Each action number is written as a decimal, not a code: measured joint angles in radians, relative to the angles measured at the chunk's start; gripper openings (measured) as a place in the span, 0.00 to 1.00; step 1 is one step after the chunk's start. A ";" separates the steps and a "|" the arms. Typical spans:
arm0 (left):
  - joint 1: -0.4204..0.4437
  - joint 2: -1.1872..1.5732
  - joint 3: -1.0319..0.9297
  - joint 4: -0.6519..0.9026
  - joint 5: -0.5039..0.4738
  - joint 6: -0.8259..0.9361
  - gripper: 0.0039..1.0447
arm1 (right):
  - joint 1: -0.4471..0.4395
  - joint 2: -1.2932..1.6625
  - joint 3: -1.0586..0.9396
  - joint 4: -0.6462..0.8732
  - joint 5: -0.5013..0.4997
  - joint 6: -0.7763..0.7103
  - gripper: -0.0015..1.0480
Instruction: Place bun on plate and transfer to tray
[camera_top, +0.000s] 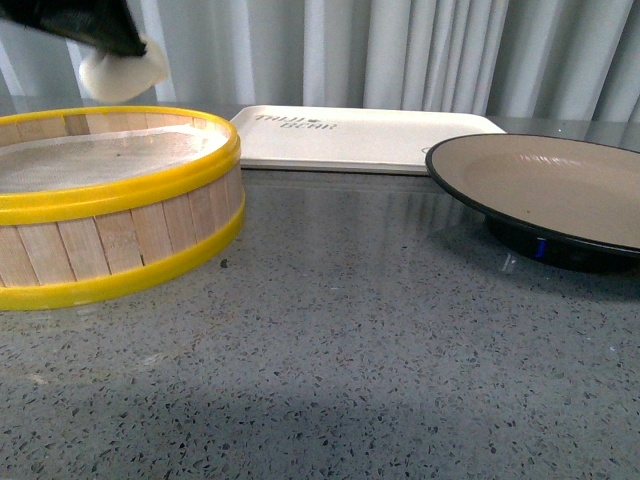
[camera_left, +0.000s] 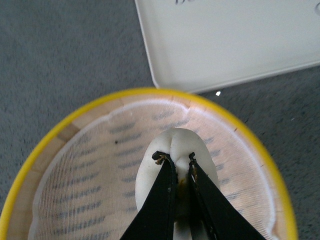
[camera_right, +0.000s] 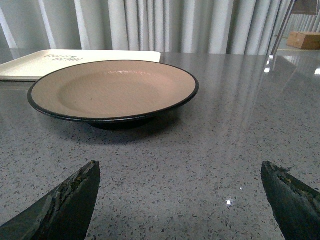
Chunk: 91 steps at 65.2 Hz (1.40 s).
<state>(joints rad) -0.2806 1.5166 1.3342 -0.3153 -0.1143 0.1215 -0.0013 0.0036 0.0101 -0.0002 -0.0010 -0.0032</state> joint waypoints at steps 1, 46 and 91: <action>-0.011 0.000 0.016 -0.001 -0.004 0.002 0.04 | 0.000 0.000 0.000 0.000 0.000 0.000 0.92; -0.541 0.456 0.679 -0.163 -0.046 0.129 0.04 | 0.000 0.000 0.000 0.000 0.000 0.000 0.92; -0.559 0.699 0.905 -0.234 -0.119 0.208 0.04 | 0.000 0.000 0.000 0.000 0.000 0.000 0.92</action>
<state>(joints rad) -0.8394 2.2158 2.2391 -0.5495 -0.2337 0.3294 -0.0013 0.0036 0.0101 -0.0002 -0.0010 -0.0032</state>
